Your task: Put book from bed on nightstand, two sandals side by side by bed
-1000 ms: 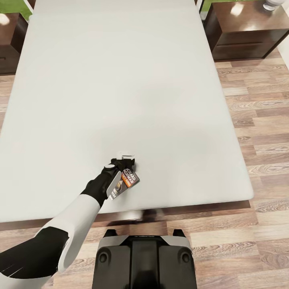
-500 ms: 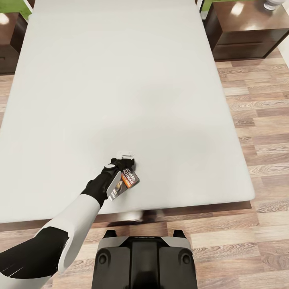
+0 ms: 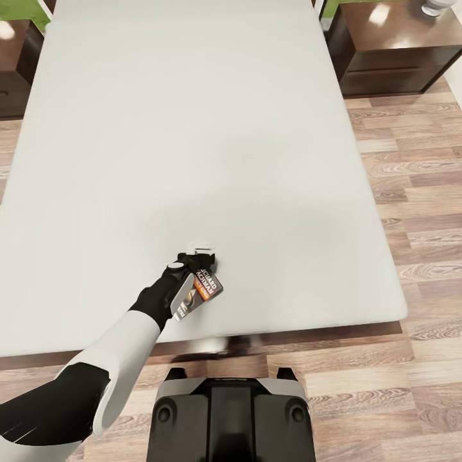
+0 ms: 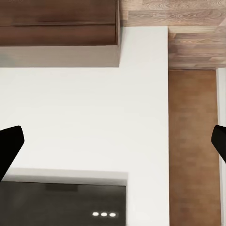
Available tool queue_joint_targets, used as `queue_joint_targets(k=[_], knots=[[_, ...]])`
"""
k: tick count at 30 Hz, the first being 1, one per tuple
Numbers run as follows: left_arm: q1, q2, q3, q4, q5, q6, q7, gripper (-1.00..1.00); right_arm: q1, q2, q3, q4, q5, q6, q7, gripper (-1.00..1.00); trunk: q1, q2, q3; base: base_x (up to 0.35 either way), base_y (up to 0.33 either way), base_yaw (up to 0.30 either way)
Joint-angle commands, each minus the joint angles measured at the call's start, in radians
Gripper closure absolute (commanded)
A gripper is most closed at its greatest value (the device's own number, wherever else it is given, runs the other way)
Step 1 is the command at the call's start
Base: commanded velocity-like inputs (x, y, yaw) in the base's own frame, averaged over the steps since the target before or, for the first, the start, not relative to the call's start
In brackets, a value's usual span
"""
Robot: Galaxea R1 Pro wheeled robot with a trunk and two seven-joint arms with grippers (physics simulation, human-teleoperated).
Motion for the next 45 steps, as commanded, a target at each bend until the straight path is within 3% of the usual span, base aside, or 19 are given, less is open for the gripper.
queue_joint_targets(k=[1, 35, 45], knots=[[0.0, 0.001, -0.006, 0.005, 0.024, 0.002, 0.002, -1.0, 0.0, -0.001, -0.009, 0.002, 0.007, -0.006, 0.003, -1.0, 0.001, -0.001, -0.001, 0.0, 0.0, 0.0], [0.0, -0.001, -0.006, 0.005, 0.022, 0.009, 0.006, -1.0, 0.0, -0.001, -0.009, 0.002, 0.007, -0.006, 0.003, -1.0, 0.001, -0.001, -0.001, -0.003, -0.004, 0.0], [0.0, -0.001, -0.006, 0.005, 0.023, 0.007, 0.033, -1.0, 0.0, -0.001, -0.008, 0.002, 0.007, -0.006, 0.003, -1.0, 0.001, -0.001, -0.001, -0.075, -0.089, 0.0]])
